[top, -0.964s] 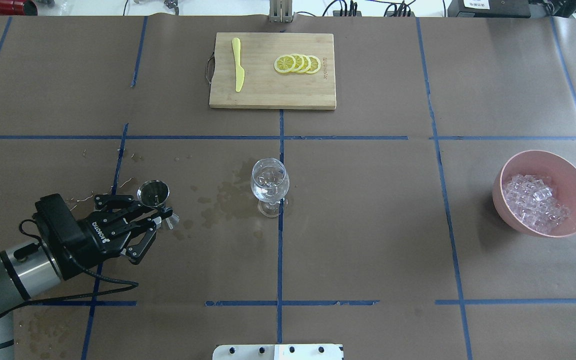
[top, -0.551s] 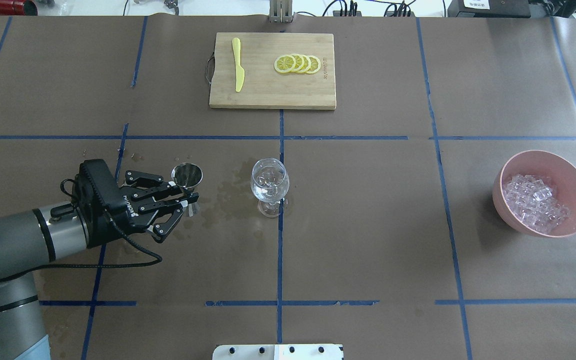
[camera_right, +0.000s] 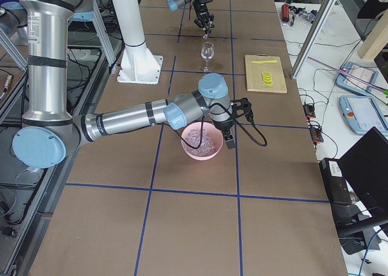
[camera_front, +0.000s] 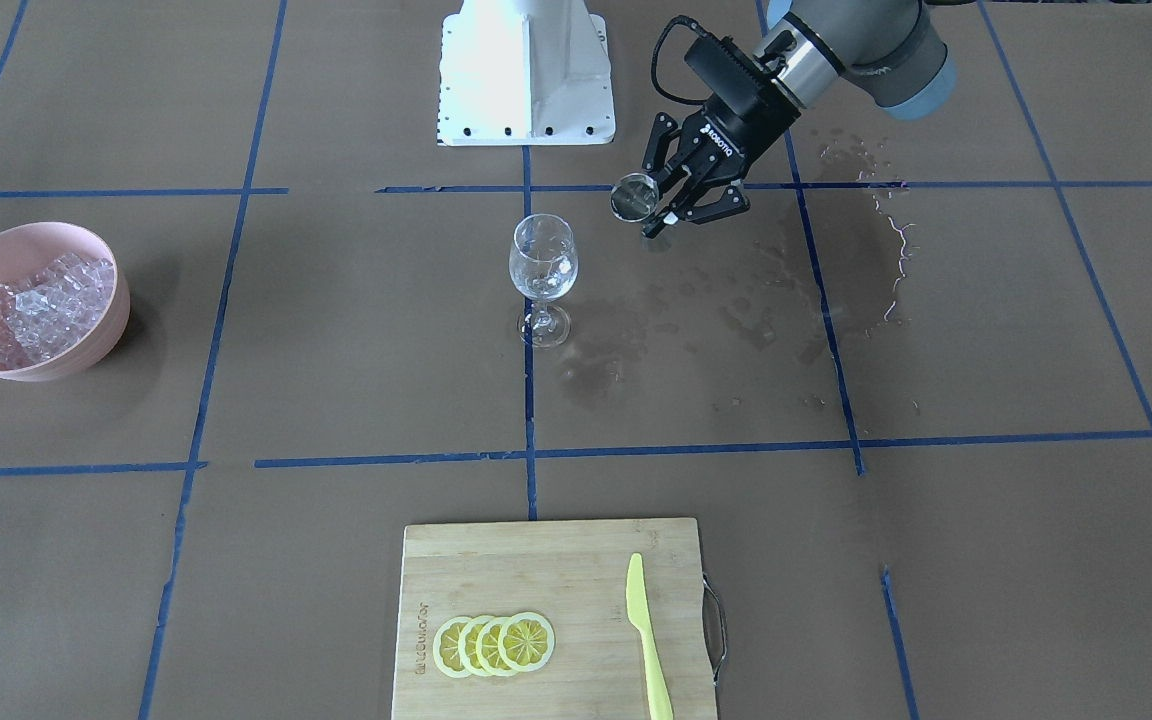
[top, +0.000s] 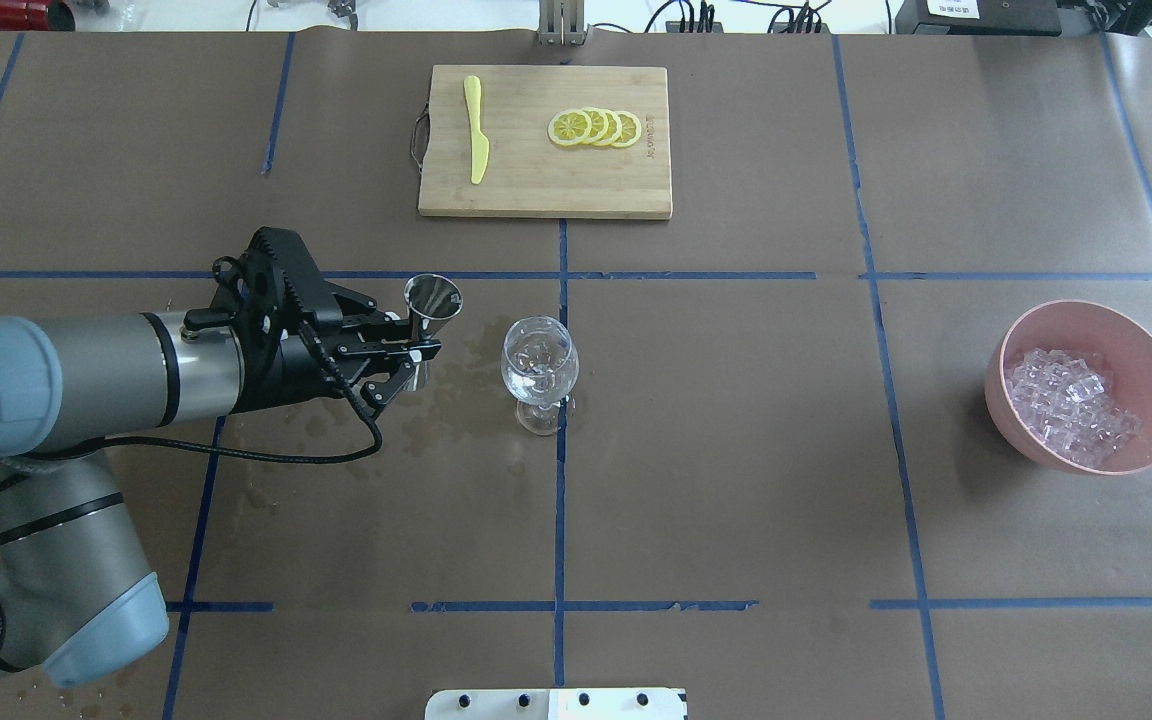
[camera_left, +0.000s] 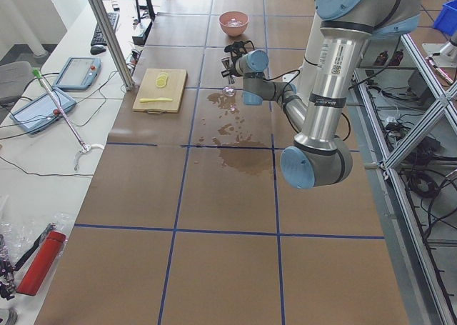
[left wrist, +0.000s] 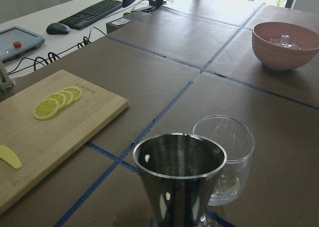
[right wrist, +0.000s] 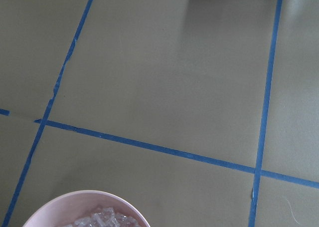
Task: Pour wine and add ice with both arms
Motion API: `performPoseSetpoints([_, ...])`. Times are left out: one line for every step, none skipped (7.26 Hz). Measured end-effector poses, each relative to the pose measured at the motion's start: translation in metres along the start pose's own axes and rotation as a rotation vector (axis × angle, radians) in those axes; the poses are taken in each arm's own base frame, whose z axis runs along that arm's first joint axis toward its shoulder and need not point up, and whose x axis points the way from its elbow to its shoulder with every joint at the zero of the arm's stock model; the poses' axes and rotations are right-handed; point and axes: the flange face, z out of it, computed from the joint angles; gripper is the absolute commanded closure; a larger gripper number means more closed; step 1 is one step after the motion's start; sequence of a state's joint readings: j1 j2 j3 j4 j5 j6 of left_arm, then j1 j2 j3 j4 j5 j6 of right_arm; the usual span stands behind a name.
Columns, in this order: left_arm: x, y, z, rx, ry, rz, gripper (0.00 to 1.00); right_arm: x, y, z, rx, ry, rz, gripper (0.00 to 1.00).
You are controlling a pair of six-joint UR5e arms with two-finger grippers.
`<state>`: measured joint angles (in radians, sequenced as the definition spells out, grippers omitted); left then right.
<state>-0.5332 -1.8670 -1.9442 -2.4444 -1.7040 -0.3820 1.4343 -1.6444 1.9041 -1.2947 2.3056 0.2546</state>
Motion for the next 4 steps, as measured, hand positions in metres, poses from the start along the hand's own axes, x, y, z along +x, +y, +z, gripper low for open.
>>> performPoseSetpoints([0.005,-0.020,0.009,-0.029,-0.007,0.016,1.00,0.000,0.000,0.000,0.000,0.000,0.000,0.00])
performPoseSetpoints([0.010,-0.034,0.015,-0.054,-0.014,0.032,1.00,0.000,0.000,0.000,0.000,0.000,0.000,0.00])
performPoseSetpoints([0.013,-0.042,0.018,-0.072,-0.020,0.047,1.00,0.000,0.000,0.000,-0.001,0.000,0.001,0.00])
performPoseSetpoints([0.015,-0.044,0.019,-0.096,-0.026,0.074,1.00,0.001,0.000,0.001,-0.002,0.000,0.002,0.00])
